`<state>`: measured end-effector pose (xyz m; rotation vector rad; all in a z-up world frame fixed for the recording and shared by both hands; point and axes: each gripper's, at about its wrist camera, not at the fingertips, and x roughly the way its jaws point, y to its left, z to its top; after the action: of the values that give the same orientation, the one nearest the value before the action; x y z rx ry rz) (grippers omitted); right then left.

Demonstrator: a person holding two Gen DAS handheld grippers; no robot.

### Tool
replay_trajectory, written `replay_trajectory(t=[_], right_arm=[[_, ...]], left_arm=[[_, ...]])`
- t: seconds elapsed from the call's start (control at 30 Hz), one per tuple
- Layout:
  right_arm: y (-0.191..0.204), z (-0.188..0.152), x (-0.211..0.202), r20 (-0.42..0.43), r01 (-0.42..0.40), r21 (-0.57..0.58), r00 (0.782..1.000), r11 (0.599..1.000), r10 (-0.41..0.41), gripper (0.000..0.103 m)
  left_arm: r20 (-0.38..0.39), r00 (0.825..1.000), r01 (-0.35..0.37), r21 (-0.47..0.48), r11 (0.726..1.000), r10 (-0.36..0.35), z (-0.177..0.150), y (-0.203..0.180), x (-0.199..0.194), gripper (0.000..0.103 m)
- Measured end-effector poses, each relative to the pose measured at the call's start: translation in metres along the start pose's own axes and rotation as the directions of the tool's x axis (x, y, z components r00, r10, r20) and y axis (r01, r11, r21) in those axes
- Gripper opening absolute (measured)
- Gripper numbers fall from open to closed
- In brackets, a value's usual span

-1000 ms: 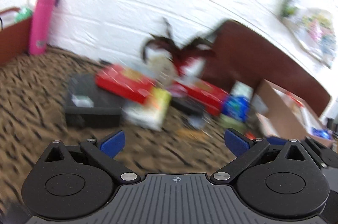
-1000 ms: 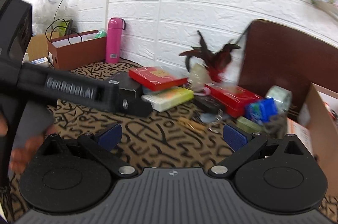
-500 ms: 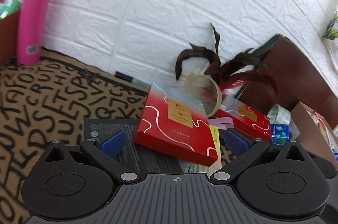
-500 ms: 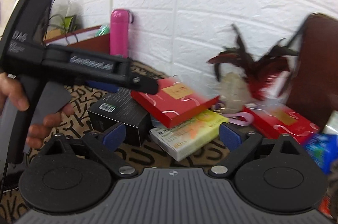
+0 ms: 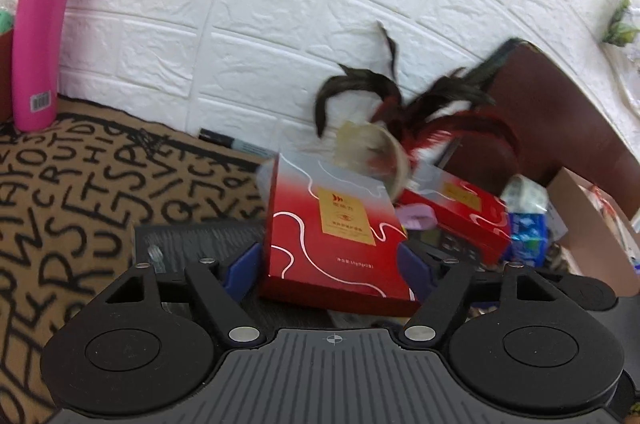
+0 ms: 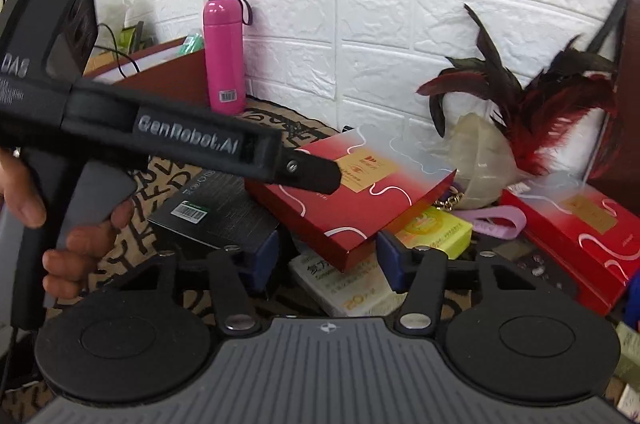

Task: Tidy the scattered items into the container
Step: 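Grasp the red-and-white gift box with the left gripper and lift it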

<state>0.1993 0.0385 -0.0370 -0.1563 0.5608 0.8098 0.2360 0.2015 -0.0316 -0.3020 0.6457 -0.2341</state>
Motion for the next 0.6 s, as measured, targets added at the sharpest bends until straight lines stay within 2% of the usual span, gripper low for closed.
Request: replay_trajectory(t=[0.17, 0.3, 0.43, 0.57, 0.6], right_arm=[[0.005, -0.017, -0.042, 0.014, 0.024, -0.02, 1.0, 1.0, -0.024, 0.059], [0.008, -0.051, -0.097, 0.005, 0.042, -0.001, 0.999, 0.999, -0.042, 0.06], [0.007, -0.103, -0.158, -0.05, 0.07, 0.042, 0.996, 0.997, -0.068, 0.06], [0.009, -0.156, -0.215, -0.111, 0.12, 0.087, 0.988, 0.989, -0.11, 0.061], [0.01, -0.169, -0.226, -0.13, 0.126, 0.102, 0.985, 0.987, -0.113, 0.062]], left_arm=[[-0.021, 0.999, 0.048, 0.031, 0.998, -0.048, -0.029, -0.041, -0.028, 0.086], [-0.057, 0.99, 0.13, 0.01, 0.991, -0.13, -0.067, -0.079, -0.048, 0.087], [-0.139, 0.969, 0.206, -0.011, 0.979, -0.205, -0.126, -0.123, -0.057, 0.087], [-0.246, 0.93, 0.269, -0.053, 0.962, -0.274, -0.187, -0.157, -0.057, 0.088], [-0.229, 0.933, 0.275, -0.042, 0.96, -0.277, -0.196, -0.162, -0.061, 0.089]])
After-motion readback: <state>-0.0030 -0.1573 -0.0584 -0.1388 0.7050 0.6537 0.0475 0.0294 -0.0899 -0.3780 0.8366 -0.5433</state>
